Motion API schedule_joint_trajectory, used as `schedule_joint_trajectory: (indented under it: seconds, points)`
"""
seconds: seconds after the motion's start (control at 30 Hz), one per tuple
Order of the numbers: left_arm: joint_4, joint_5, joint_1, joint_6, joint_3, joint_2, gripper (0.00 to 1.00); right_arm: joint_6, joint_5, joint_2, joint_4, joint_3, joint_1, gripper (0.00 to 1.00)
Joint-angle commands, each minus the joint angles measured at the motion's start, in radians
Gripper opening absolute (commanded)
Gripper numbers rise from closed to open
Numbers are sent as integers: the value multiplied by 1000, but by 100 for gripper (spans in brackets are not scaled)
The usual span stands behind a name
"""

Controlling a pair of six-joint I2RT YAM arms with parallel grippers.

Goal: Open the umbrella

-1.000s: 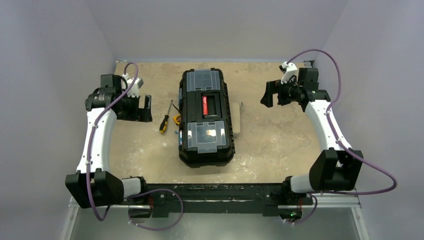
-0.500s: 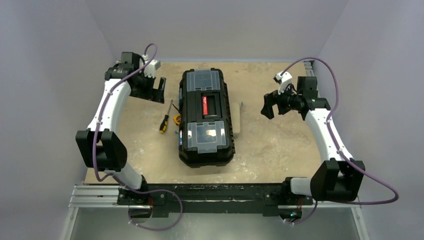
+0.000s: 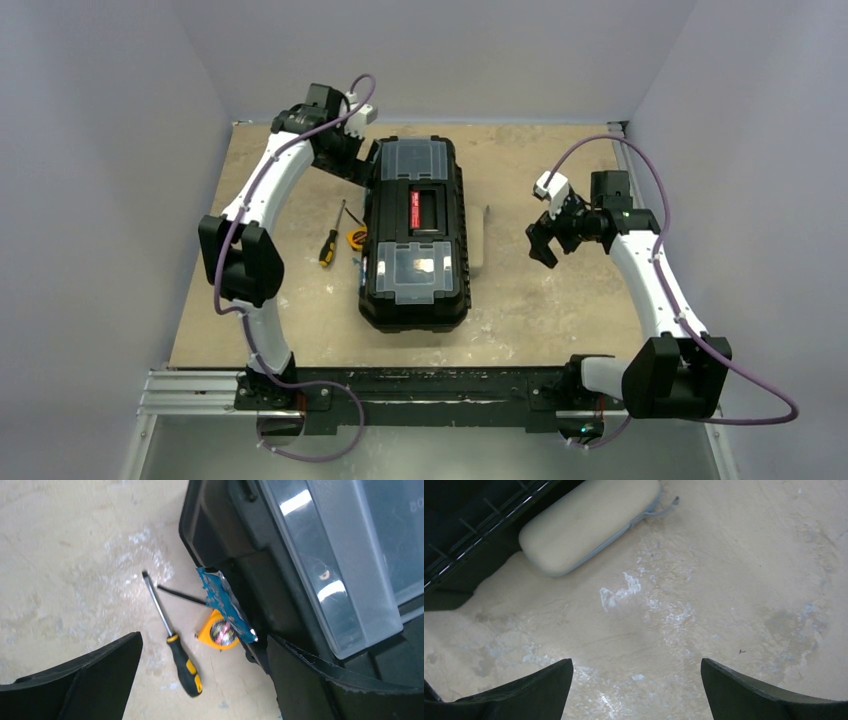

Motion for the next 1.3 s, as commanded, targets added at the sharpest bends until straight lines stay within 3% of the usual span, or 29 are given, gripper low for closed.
schedule_joint_trajectory:
  seconds: [0.0,0.3,0.43,0.5,0.63,0.77,0.87,0.93,1.07,1.27]
  points:
    - [57,84,-92,-43,155,86,95,-156,-52,-43,-91,-28,4,99]
    - [114,184,-145,-98,474,348,92,-184,-97,-14,-96,-33,4,96]
    - [123,165,-106,-131,527,327,93,-185,-160,-37,-80,-58,5,91]
    - [148,192,-50,-149,455,222,93,-128,-156,-60,-17,-99,17,86]
    - [236,261,65,-72,60,-133,93,-107,-184,-113,42,-169,57,81]
    - [72,301,73,179,-270,-478,93,-52,-185,-160,106,-211,125,79]
    - [-12,387,67,218,-493,-709,92,10,-156,-185,157,-237,180,78]
    - [-6,398,52,157,-618,-820,92,42,-149,-192,181,-253,199,78]
    - [-26,395,-18,24,-740,-911,86,60,-131,-181,193,-260,213,77]
    - [-27,304,-182,-34,-821,-906,81,35,-103,-170,153,-246,214,77]
